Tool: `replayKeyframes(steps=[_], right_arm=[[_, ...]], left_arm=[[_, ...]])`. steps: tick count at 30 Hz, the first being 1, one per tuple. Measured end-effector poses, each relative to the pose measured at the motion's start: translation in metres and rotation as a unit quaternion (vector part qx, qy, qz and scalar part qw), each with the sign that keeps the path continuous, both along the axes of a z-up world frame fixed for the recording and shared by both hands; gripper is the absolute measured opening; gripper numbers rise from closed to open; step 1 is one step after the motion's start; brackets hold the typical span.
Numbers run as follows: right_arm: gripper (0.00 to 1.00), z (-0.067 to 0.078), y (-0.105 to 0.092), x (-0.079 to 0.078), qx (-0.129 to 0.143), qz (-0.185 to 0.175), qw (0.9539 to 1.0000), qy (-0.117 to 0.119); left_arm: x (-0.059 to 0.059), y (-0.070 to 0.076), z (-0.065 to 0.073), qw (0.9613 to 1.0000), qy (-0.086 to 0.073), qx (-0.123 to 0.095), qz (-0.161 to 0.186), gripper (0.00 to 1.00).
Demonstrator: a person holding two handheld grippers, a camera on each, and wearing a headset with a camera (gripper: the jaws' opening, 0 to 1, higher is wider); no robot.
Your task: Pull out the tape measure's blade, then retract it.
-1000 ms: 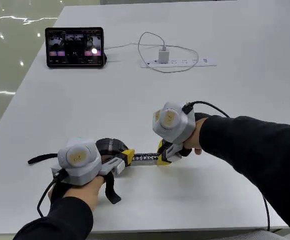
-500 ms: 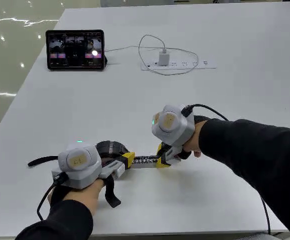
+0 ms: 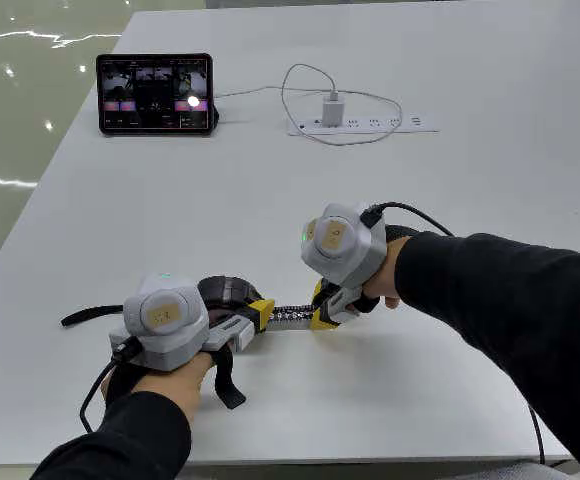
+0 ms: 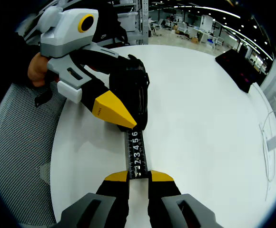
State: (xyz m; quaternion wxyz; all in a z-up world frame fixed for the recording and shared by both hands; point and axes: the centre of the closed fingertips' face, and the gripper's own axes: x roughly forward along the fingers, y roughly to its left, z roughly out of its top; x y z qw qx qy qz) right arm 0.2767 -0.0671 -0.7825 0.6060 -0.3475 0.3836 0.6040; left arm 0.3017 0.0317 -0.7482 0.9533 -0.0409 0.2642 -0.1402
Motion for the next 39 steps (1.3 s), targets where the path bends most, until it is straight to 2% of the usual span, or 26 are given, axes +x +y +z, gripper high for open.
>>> replayKeyframes(steps=[15,39], right_arm=[[0.11,0.0,0.01,0.0,0.016,-0.007,0.9998,0.008],[0.11,0.001,0.025,-0.002,0.028,-0.008,0.9996,-0.005]], left_arm=[[-0.001,0.0,0.0,1.0,0.0,-0.01,0.0,0.6],[0.0,0.001,0.0,0.9999,0.005,-0.014,0.001,0.6]])
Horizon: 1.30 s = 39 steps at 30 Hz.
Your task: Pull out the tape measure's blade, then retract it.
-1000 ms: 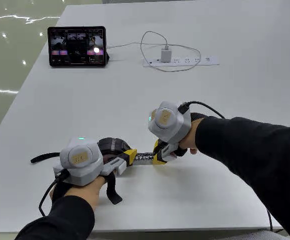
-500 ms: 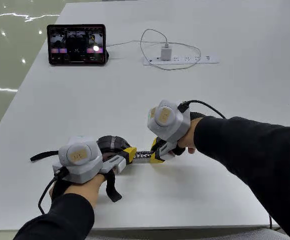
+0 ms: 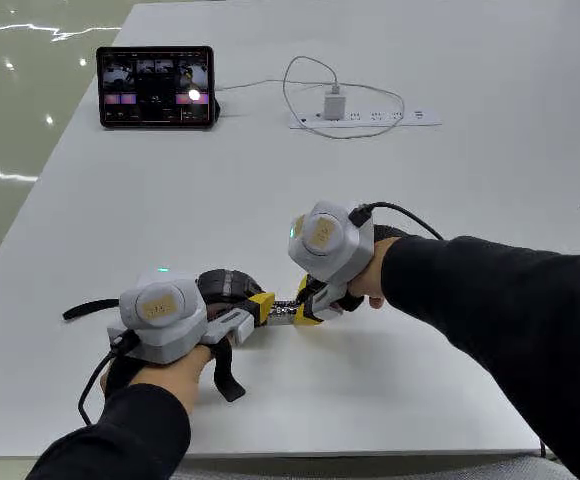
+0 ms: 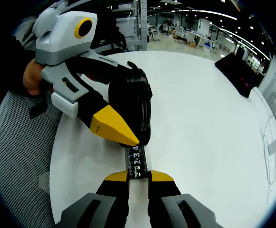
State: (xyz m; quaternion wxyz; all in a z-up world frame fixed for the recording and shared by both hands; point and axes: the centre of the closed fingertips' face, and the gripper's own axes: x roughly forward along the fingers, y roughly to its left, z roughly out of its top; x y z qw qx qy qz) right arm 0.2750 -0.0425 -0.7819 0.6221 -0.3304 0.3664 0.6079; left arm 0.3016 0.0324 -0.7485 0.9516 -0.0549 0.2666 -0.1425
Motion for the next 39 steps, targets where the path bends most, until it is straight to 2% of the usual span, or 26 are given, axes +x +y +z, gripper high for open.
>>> replayKeyframes(steps=[21,39], right_arm=[[0.11,0.001,0.019,-0.001,0.022,0.0,0.9998,-0.002],[0.11,0.001,0.026,-0.001,0.028,0.003,0.9996,-0.001]], left_arm=[[-0.001,0.0,0.001,1.0,0.001,-0.002,0.001,0.6],[0.0,0.0,0.002,1.0,0.0,-0.002,0.001,0.6]])
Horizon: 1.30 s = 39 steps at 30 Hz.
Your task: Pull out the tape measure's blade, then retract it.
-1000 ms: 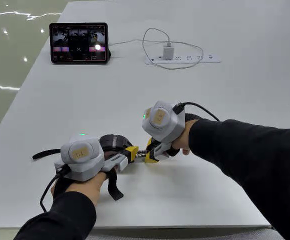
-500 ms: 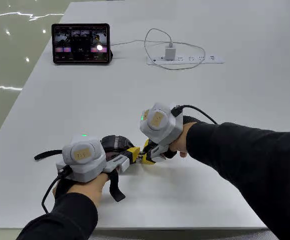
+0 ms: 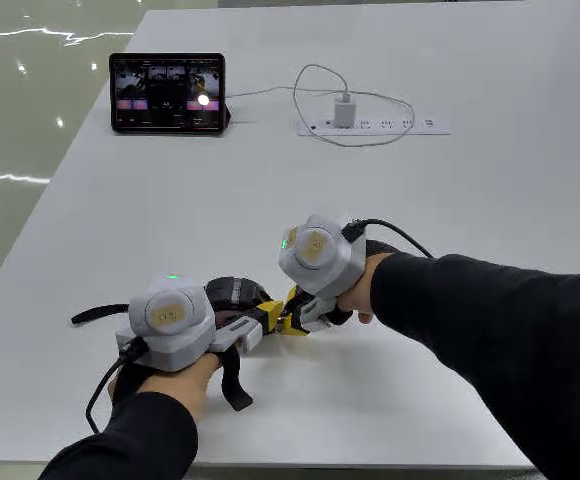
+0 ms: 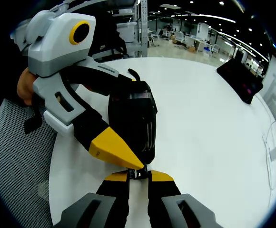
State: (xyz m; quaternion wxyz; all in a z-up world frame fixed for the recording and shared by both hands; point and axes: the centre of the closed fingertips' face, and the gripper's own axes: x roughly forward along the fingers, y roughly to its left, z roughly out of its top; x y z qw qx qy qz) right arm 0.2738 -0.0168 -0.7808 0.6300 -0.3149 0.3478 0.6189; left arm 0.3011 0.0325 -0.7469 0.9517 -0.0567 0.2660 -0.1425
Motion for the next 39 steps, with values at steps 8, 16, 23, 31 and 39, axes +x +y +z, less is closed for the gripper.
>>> replayKeyframes(steps=[8,16,23,31,39], right_arm=[[0.11,-0.0003,0.0001,0.0,0.003,-0.005,1.0,0.004],[0.11,-0.0003,0.0004,0.0002,0.007,-0.007,0.9999,0.003],[0.12,-0.0008,0.0014,0.0003,0.019,-0.016,0.9997,-0.003],[0.12,-0.0007,0.0033,0.001,0.019,-0.026,0.9995,-0.007],[0.16,-0.0007,0.0052,-0.003,0.019,-0.024,0.9994,-0.013]], left_arm=[[0.0007,-0.0002,-0.0006,1.0,-0.001,0.001,0.0,0.61],[0.0008,-0.0003,-0.0003,1.0,-0.003,0.003,0.0,0.62],[0.0011,-0.0007,0.0,1.0,-0.004,0.008,-0.003,0.63],[0.0012,-0.0008,0.0004,1.0,-0.002,0.006,-0.003,0.63],[0.0007,-0.0007,0.0003,1.0,0.003,0.004,-0.005,0.63]])
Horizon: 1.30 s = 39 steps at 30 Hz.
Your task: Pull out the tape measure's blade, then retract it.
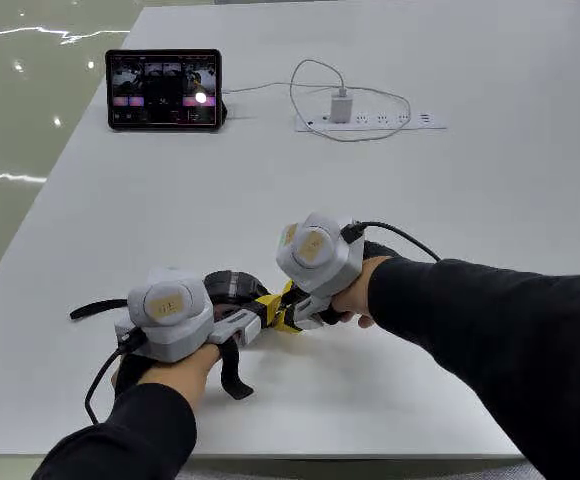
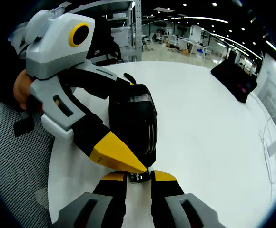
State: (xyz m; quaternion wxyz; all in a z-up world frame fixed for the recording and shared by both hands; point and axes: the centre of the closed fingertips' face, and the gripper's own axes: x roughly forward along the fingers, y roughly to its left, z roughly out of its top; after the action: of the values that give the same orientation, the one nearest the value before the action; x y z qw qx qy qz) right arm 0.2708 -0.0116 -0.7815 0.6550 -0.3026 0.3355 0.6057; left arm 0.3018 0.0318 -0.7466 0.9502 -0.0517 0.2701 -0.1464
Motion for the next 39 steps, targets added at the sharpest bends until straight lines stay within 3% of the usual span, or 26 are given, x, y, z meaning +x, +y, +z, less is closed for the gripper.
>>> replayKeyframes(steps=[5,7,12,18,21,23,27,32,39], right_arm=[[0.18,0.002,-0.001,0.002,-0.003,0.003,0.9999,-0.011],[0.19,0.003,-0.003,0.002,-0.003,-0.002,0.9999,-0.011],[0.2,0.006,-0.009,0.002,-0.003,-0.008,0.9999,-0.015],[0.22,0.009,-0.019,0.0,0.0,-0.02,0.9997,-0.016],[0.23,0.011,-0.025,-0.003,0.005,-0.025,0.9995,-0.019],[0.23,0.012,-0.031,-0.006,0.007,-0.03,0.9994,-0.018],[0.24,0.018,-0.041,-0.01,0.018,-0.041,0.9988,-0.017],[0.27,0.022,-0.052,-0.011,0.023,-0.052,0.9982,-0.022],[0.3,0.026,-0.067,-0.012,0.032,-0.072,0.9966,-0.027]], left_arm=[[0.0,0.0,0.001,1.0,-0.001,0.002,-0.002,0.63],[0.001,0.001,0.005,0.9999,-0.013,0.01,-0.003,0.63],[0.001,0.005,0.007,0.9999,-0.009,-0.004,0.006,0.65],[0.002,0.005,0.007,0.9999,-0.013,-0.004,0.008,0.68],[0.002,0.006,0.009,0.9998,-0.015,-0.003,0.01,0.73],[0.004,0.008,0.012,0.9995,-0.026,0.011,0.011,0.79],[0.001,0.002,0.009,0.9998,-0.018,0.007,0.001,0.86],[0.001,-0.004,0.01,0.9997,-0.022,0.005,-0.007,0.99],[-0.001,-0.008,0.01,0.9997,-0.018,-0.002,-0.016,0.99]])
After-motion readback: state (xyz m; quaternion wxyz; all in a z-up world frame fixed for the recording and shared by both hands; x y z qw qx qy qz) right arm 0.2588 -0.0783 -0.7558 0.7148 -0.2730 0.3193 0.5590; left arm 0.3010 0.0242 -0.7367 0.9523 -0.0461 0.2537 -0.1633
